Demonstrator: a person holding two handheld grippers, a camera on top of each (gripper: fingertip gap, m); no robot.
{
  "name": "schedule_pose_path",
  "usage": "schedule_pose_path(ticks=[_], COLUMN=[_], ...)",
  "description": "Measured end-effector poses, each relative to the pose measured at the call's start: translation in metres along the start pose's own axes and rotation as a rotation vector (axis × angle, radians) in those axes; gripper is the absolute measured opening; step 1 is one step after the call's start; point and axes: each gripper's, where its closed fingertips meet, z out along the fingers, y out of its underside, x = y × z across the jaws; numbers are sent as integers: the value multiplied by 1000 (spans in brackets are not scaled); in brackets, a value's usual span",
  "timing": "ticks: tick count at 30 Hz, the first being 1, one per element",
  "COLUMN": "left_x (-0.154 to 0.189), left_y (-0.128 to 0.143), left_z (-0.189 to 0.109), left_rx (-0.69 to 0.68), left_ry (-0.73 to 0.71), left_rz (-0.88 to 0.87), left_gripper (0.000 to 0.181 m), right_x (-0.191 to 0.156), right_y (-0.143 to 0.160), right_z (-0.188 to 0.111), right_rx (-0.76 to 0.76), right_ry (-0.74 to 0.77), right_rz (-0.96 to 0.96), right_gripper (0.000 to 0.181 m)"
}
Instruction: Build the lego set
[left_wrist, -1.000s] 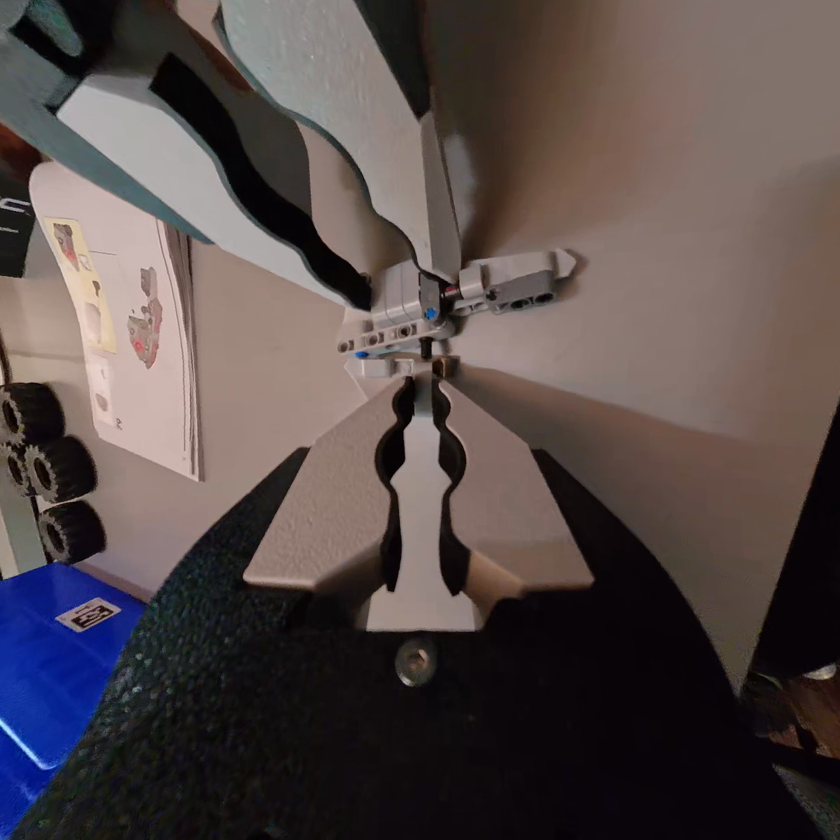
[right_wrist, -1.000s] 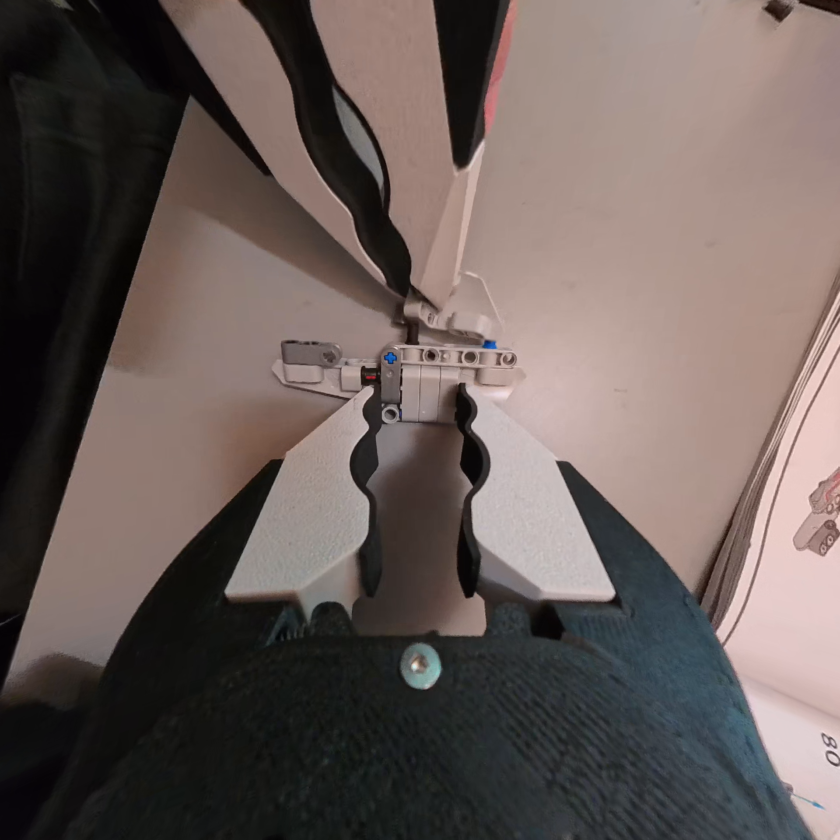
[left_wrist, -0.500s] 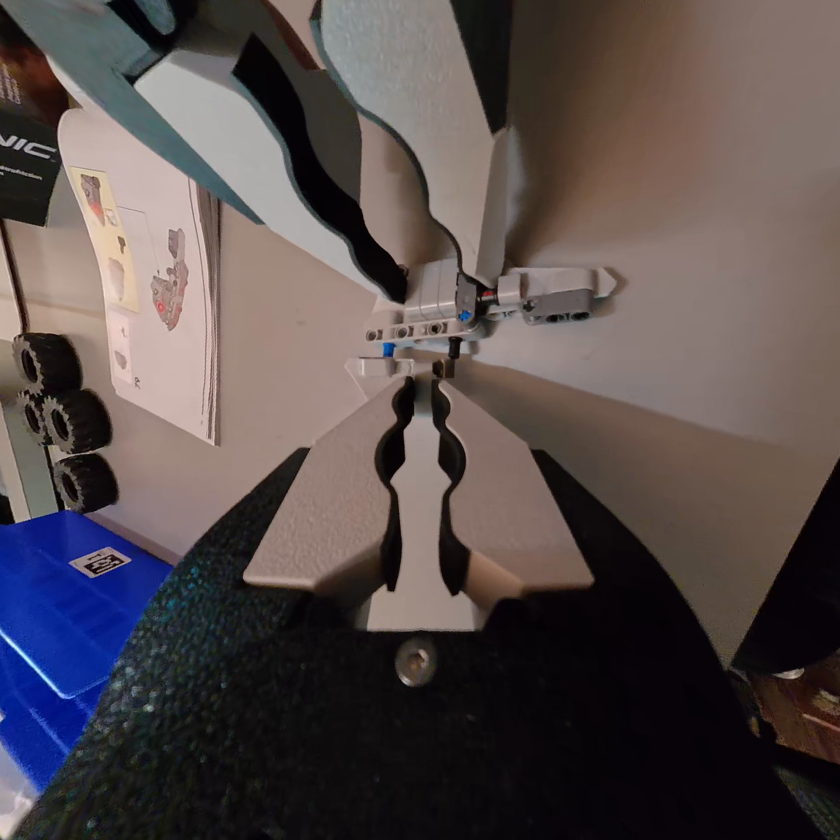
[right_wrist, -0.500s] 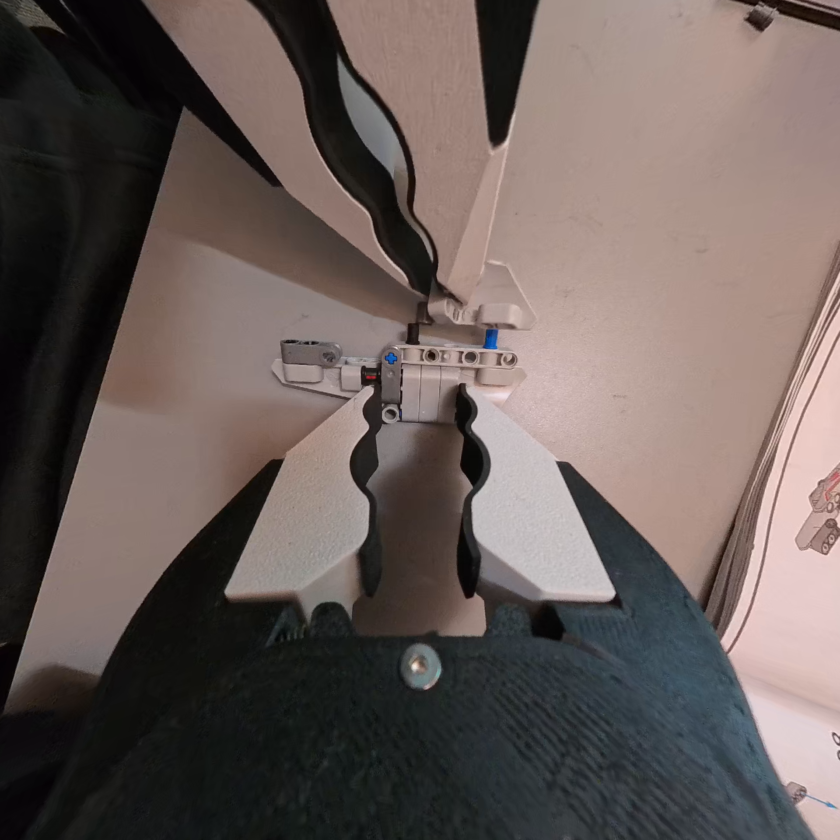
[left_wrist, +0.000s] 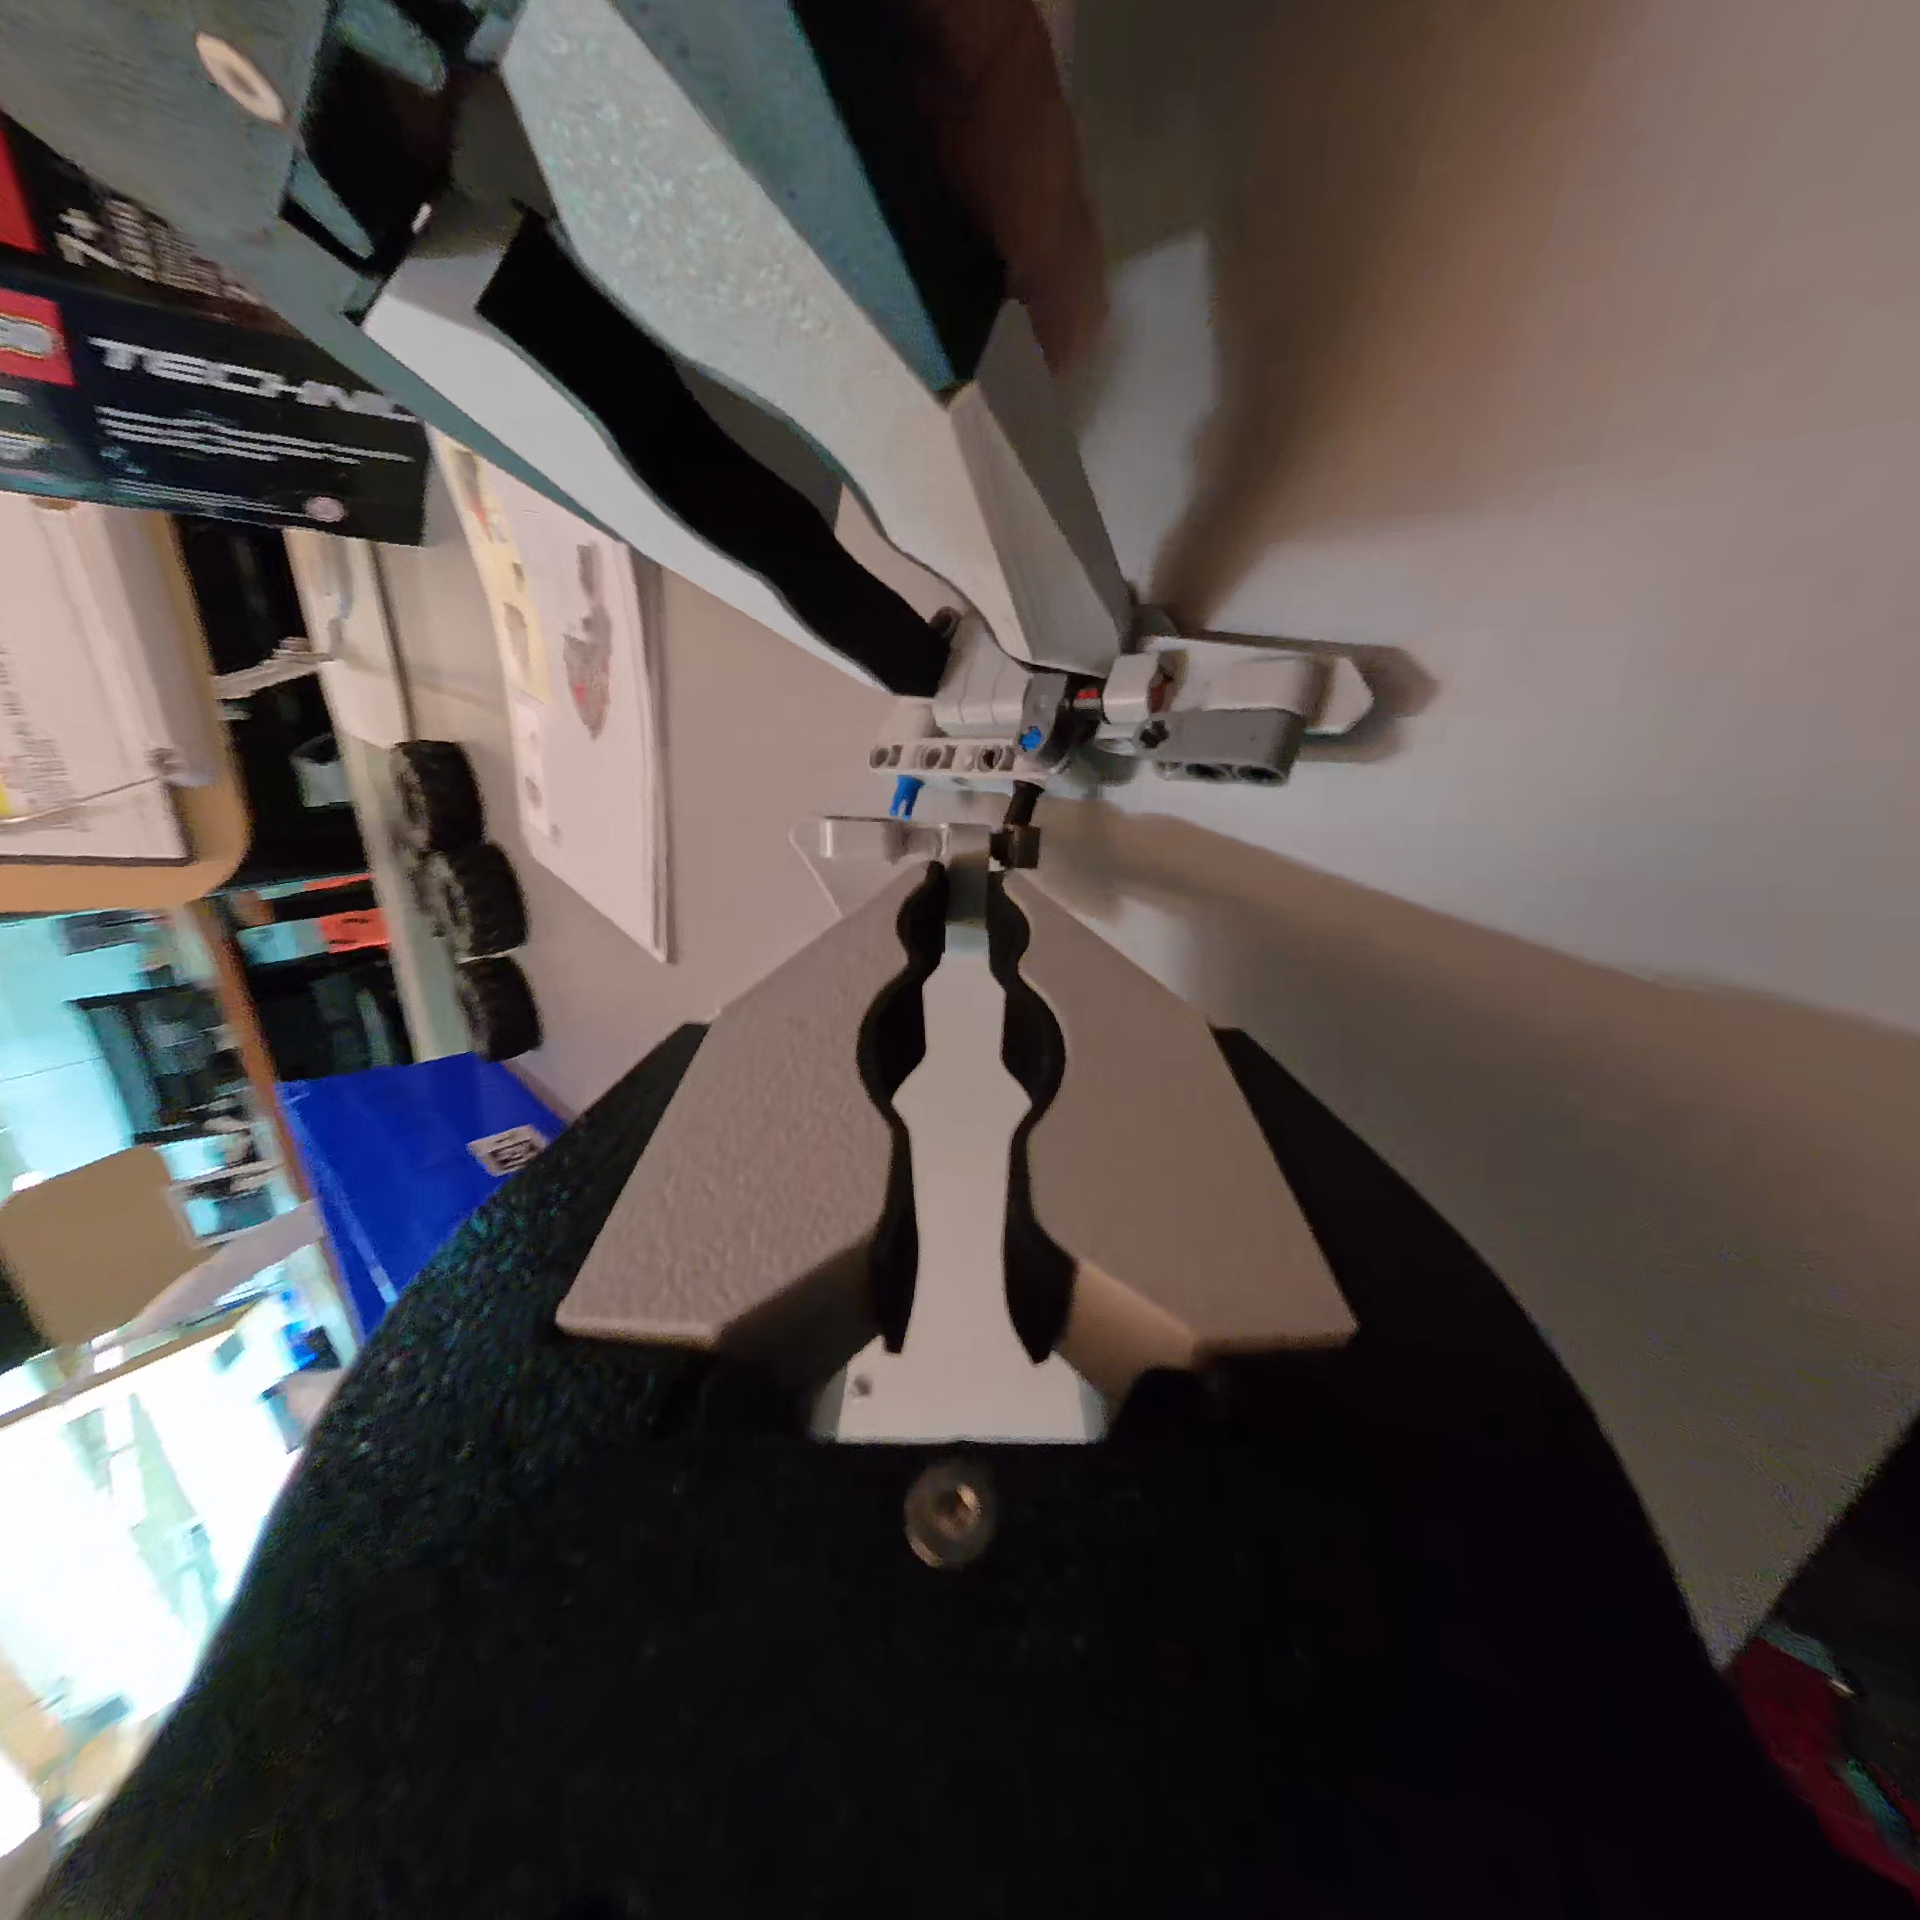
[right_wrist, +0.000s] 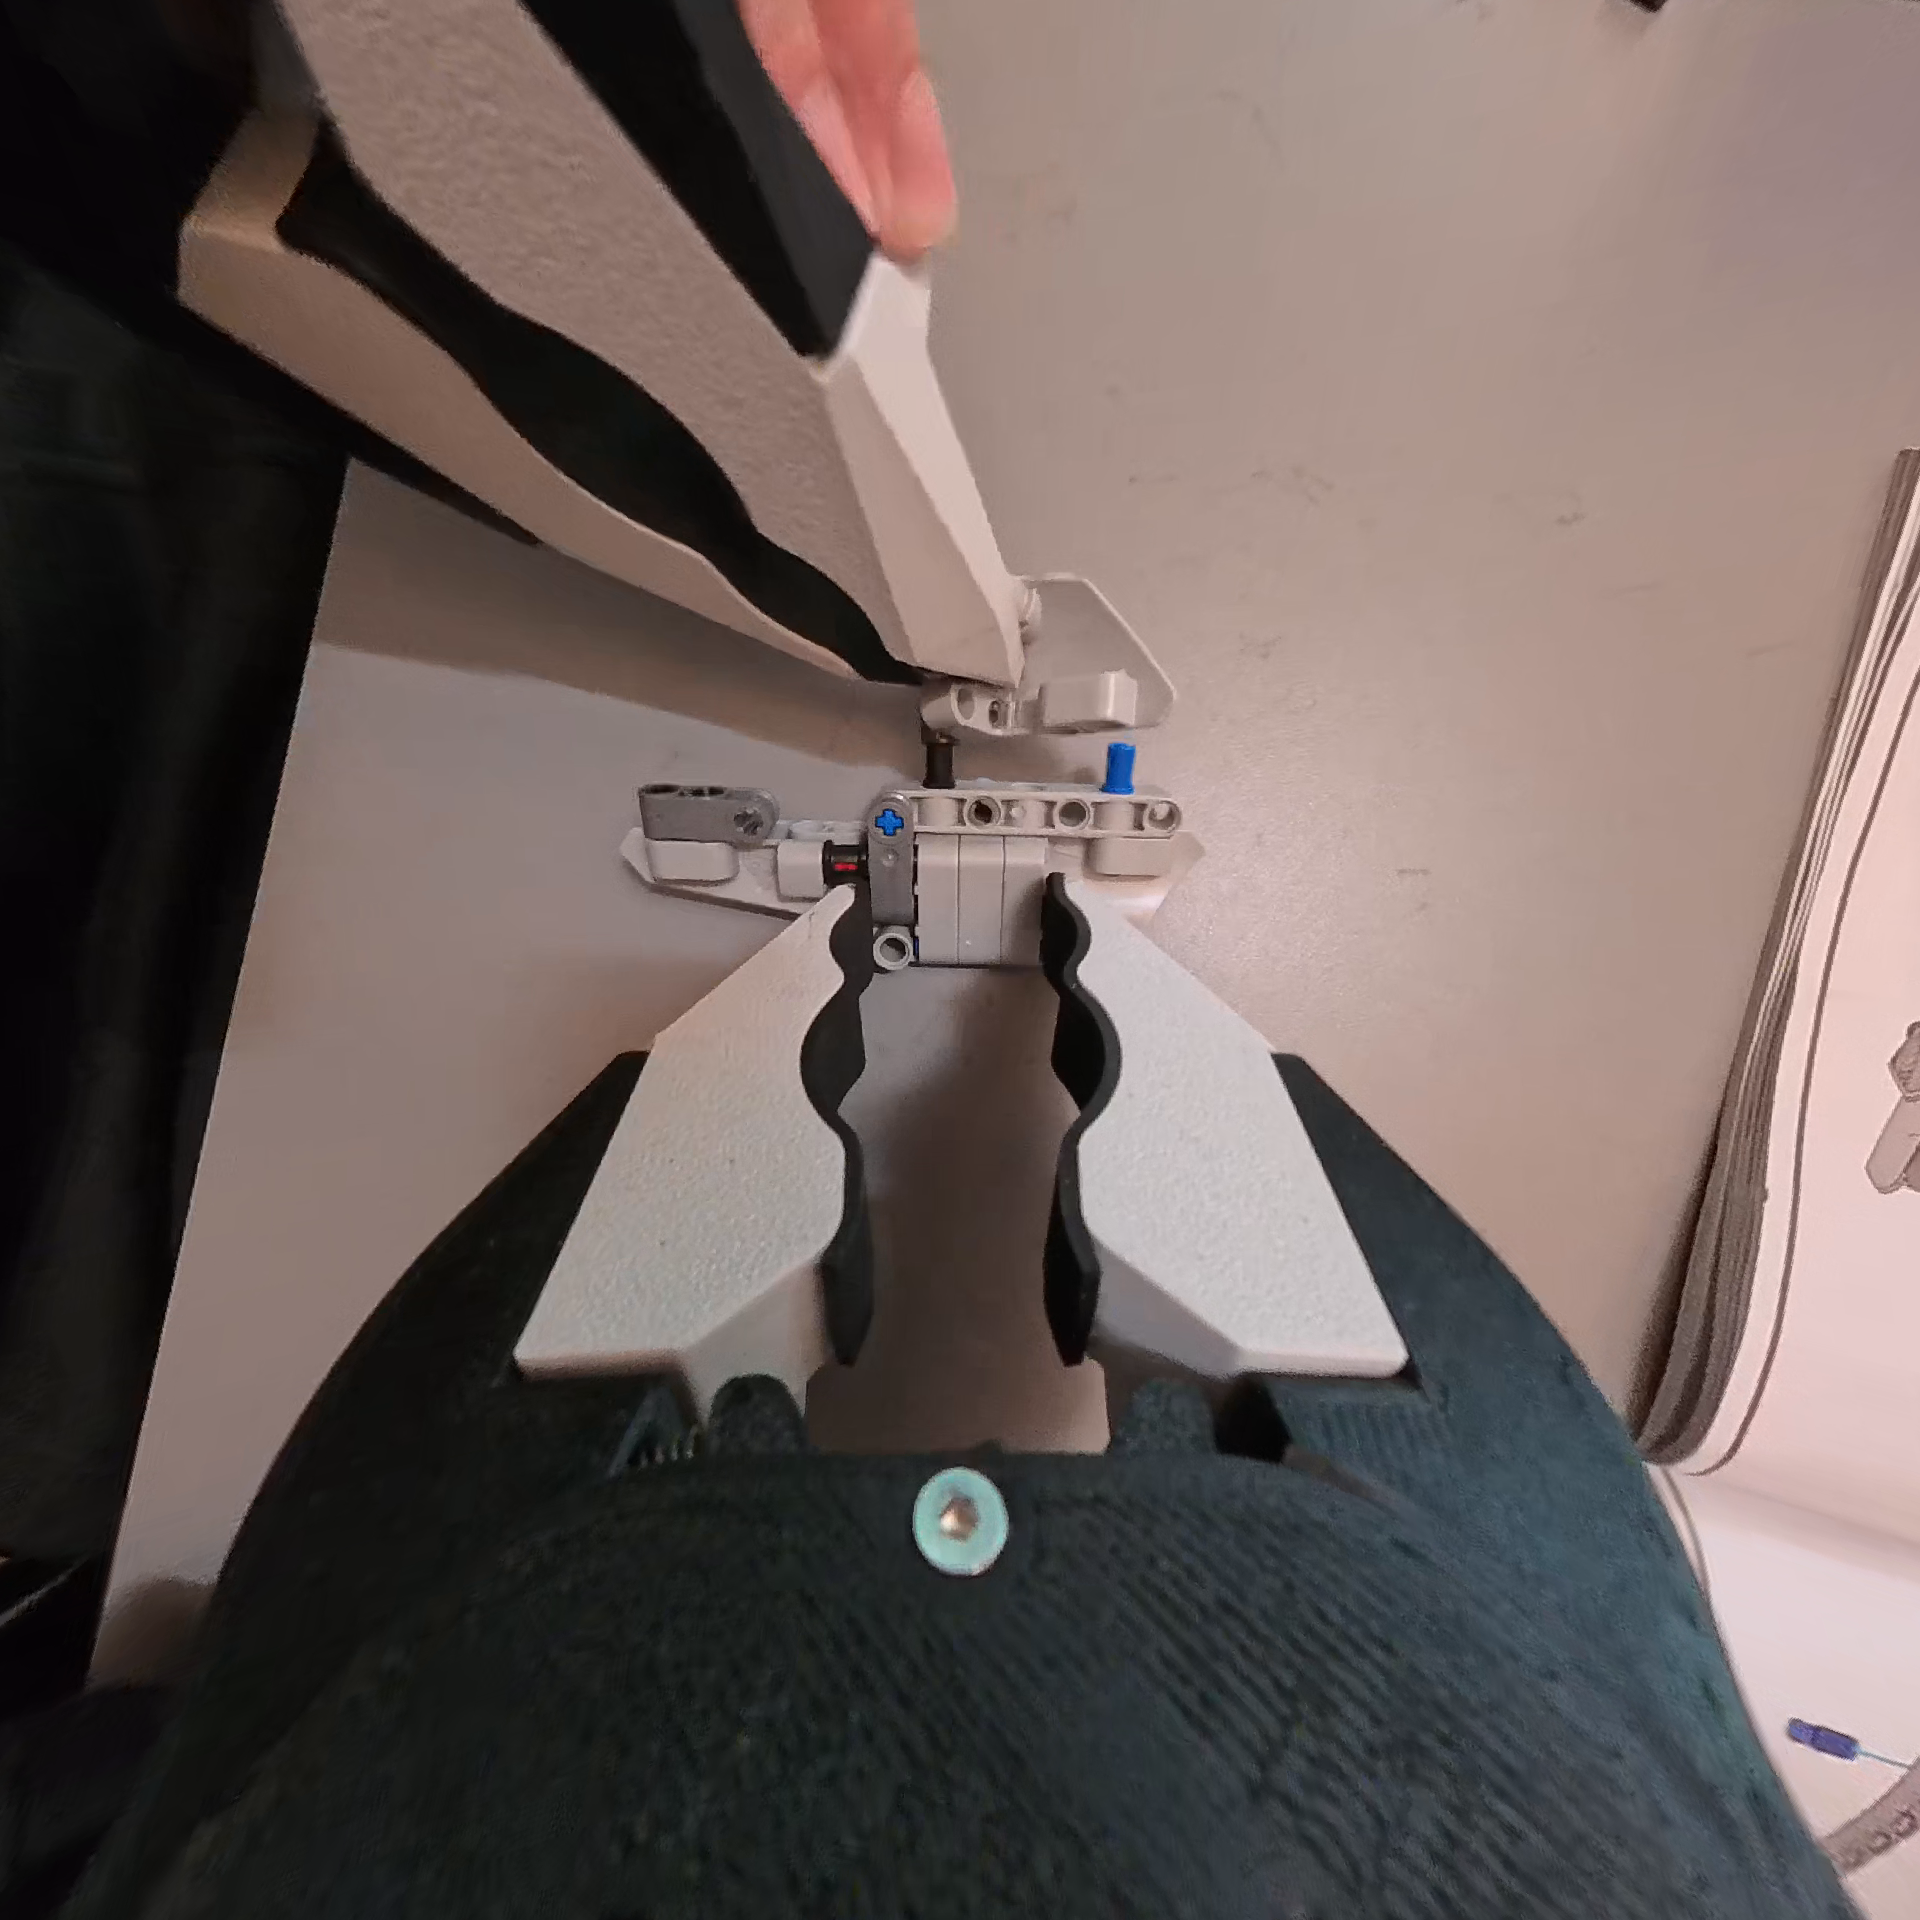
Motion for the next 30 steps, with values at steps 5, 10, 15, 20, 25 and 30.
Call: schedule_pose_path(ticks=[5, 10, 15, 20, 25, 30], left_x=[-2, -1, -1, -2, -2, 2], left_y=[-1, 0, -1, -1, -1, 2], left_z=[-1, 1, 2, 2, 2, 5], left_rx=[41, 56, 102, 33, 19, 119], left_ry=[-192, -248, -130, -199, -199, -27], left_rz=[90, 133, 21, 197, 263, -69], left_gripper=[4, 4, 4, 4, 4, 4], right_x=[2, 2, 2, 3, 3, 3], right_y=[0, -1, -1, -1, -2, -2], right_z=[0, 0, 1, 1, 1, 1], right_rx=[14, 7, -4, -7, -5, -5], right_ry=[9, 22, 39, 46, 46, 49], right_rz=[24, 26, 25, 46, 63, 67], right_gripper=[31, 31, 31, 31, 31, 31])
